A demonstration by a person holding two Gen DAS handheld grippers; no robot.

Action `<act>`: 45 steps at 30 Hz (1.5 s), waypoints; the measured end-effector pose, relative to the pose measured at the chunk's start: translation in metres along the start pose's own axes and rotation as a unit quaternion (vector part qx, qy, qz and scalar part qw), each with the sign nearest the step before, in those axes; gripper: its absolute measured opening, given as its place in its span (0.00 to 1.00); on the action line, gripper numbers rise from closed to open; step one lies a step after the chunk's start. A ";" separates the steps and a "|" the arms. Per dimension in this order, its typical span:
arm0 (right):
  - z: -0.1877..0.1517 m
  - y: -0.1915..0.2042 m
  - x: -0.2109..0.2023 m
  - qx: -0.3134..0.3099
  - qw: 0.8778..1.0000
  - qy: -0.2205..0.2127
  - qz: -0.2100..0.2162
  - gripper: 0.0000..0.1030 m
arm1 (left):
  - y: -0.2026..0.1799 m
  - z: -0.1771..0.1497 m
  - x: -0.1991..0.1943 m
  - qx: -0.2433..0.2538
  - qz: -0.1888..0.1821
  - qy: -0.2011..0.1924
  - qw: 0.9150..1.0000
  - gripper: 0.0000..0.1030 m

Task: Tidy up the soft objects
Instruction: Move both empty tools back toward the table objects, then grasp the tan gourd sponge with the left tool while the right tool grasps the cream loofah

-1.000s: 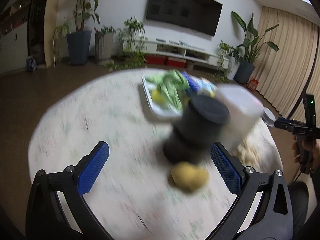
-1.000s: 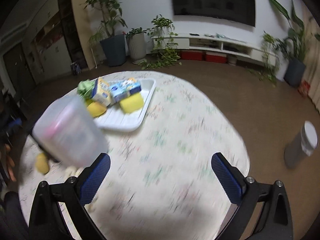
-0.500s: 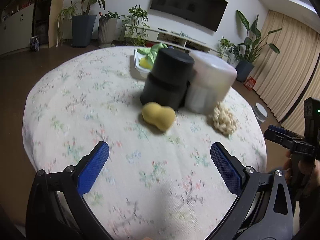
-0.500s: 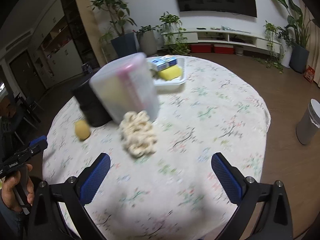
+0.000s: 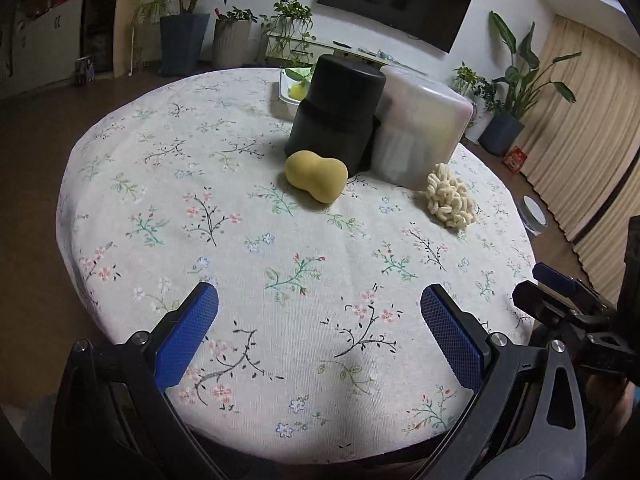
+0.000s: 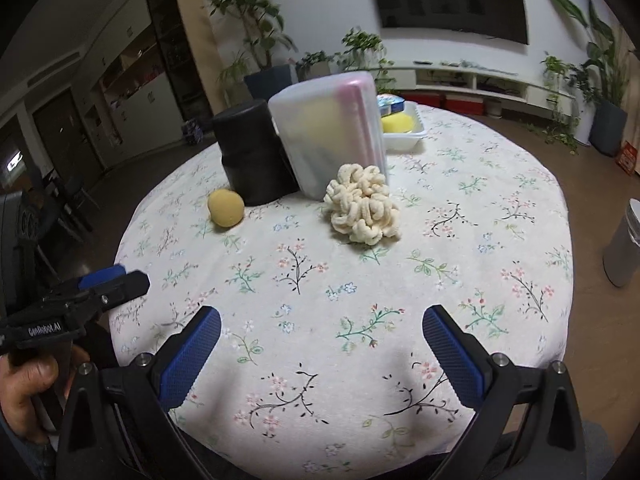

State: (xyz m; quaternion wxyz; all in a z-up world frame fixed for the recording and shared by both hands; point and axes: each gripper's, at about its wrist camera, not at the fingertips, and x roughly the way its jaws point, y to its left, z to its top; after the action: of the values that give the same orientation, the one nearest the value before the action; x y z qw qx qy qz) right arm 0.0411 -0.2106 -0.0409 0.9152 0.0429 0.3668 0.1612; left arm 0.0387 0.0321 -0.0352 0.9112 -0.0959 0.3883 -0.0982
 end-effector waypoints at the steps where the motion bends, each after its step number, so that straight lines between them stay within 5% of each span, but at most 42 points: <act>1: -0.001 0.002 -0.001 0.001 1.000 -0.007 -0.002 1.00 | -0.002 0.000 0.001 0.006 0.003 -0.001 1.000 1.00; 13: 0.028 -0.007 0.036 -0.004 1.000 0.000 -0.020 1.00 | -0.016 0.048 0.033 0.045 0.027 -0.010 0.999 1.00; 20: 0.058 -0.016 0.082 -0.004 0.999 0.031 -0.023 1.00 | -0.013 0.079 0.081 0.039 0.037 0.053 0.997 1.00; 30: 0.075 -0.030 0.122 0.011 0.995 0.087 -0.037 1.00 | -0.001 0.088 0.117 0.016 0.037 0.083 0.996 1.00; 38: 0.075 -0.025 0.123 -0.010 0.995 0.084 -0.048 0.90 | -0.005 0.090 0.122 0.033 0.051 0.077 0.995 0.99; 45: 0.075 -0.021 0.127 -0.028 0.994 0.079 -0.063 0.85 | -0.001 0.090 0.115 0.031 0.053 0.058 0.996 0.71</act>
State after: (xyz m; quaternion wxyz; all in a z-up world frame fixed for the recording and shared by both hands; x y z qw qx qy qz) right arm 0.1843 -0.1862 -0.0736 0.8926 -0.0188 0.4352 0.1163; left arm 0.1821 0.0107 -0.0536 0.8936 -0.0408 0.4420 -0.0671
